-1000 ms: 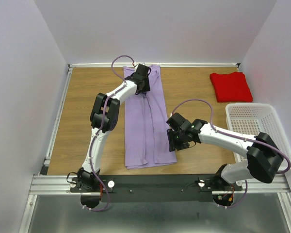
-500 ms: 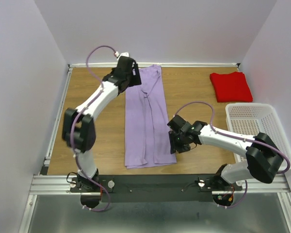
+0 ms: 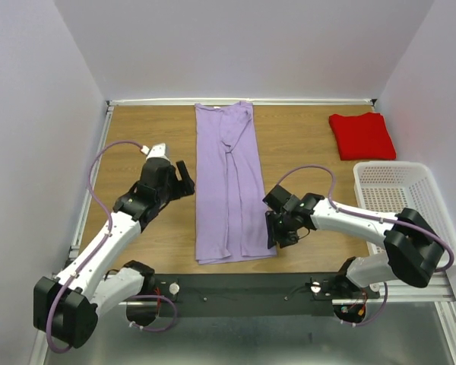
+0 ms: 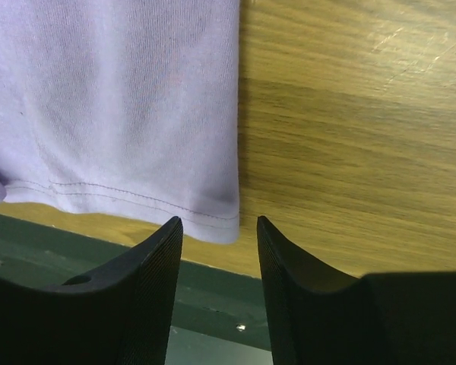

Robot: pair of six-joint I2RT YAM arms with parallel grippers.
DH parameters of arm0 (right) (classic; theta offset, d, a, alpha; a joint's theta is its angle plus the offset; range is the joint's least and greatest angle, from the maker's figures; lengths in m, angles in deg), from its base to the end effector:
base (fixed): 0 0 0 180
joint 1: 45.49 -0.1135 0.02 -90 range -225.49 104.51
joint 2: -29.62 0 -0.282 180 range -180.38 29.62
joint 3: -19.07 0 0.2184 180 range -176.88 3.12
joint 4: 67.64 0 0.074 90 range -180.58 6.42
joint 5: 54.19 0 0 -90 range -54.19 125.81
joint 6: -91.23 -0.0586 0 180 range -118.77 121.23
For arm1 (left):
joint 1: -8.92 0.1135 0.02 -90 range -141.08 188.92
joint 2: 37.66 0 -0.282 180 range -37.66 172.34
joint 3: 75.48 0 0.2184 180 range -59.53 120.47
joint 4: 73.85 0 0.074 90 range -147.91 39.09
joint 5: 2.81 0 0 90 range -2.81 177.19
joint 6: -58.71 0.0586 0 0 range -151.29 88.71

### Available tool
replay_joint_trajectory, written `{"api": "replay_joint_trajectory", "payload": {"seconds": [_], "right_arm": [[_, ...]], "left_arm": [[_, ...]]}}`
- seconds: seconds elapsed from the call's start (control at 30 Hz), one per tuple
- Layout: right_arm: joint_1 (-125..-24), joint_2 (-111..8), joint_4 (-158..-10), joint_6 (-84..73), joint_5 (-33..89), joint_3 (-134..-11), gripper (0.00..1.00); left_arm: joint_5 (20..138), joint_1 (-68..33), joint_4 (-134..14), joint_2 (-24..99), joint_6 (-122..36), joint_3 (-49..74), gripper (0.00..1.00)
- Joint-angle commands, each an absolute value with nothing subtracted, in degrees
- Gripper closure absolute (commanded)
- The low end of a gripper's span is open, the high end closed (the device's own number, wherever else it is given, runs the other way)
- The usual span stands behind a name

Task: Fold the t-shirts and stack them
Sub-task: Fold the tshirt

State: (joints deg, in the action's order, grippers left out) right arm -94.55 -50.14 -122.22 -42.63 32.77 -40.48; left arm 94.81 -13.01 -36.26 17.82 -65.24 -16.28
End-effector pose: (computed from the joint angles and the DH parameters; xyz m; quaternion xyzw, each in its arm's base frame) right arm 0.1350 0.1604 0.1877 -0.0485 0.9897 0.1140 0.0721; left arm 0.1771 -0.0629 0.2864 -0.1233 0.8724 -0.1682 0.4422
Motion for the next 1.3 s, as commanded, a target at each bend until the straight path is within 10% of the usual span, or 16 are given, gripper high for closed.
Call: {"api": "replay_joint_trajectory", "payload": {"seconds": [0.0, 0.63, 0.93, 1.27], "right_arm": [[-95.33, -51.23, -121.99, -45.17, 31.16, -40.21, 0.49], [-96.64, -55.98, -122.79, -46.41, 34.15, -38.8, 0.55], [-96.64, -55.9, -122.87, -44.65, 34.41, -38.72, 0.99], [-96.56, -51.76, -123.22, -45.0, 33.97, -37.75, 0.99]], "left_arm": [[90.98, -15.69, -28.31, 18.06, -70.47, -19.97, 0.15], [87.55, -27.81, -17.74, 25.26, -74.35, -21.82, 0.15], [85.26, -30.37, -16.6, 28.16, -74.97, -22.09, 0.15], [84.46, -34.32, -16.33, 30.27, -78.66, -22.79, 0.19]]}}
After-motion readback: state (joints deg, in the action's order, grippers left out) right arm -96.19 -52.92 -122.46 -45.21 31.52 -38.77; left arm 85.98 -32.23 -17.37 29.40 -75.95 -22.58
